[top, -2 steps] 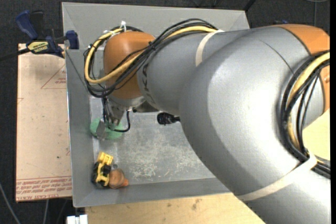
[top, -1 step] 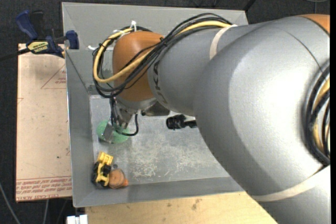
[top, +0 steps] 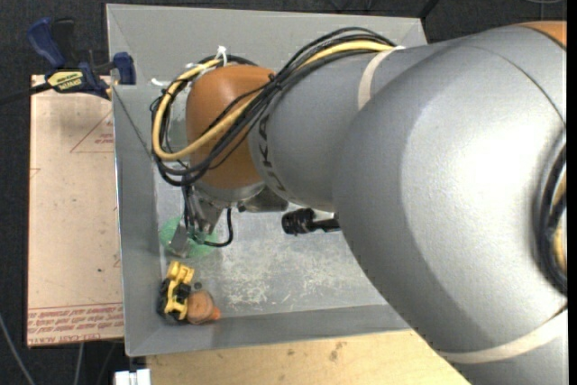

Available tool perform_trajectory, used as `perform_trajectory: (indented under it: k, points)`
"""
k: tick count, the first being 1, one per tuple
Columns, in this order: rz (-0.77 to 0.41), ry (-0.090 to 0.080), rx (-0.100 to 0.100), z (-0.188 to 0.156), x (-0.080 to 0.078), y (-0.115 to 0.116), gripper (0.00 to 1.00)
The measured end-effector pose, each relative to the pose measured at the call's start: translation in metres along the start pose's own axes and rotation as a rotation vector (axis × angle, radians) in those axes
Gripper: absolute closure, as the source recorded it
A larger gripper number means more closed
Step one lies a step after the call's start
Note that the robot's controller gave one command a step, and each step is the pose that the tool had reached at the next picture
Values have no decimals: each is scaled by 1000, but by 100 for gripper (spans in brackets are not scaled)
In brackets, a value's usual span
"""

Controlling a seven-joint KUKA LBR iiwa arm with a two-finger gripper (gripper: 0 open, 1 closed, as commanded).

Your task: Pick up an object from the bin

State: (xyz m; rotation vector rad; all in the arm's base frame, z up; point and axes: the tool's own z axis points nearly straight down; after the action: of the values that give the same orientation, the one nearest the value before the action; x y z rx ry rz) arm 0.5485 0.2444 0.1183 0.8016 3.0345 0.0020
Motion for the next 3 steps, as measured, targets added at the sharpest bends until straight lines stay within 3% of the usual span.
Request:
perform_trajectory:
  k: [1,2,3]
  points:
    - [-59,3,2,-7,23,-19,100]
    - [-129,5,4,-38,34,-52,100]
    - [-145,2,1,-37,21,-46,100]
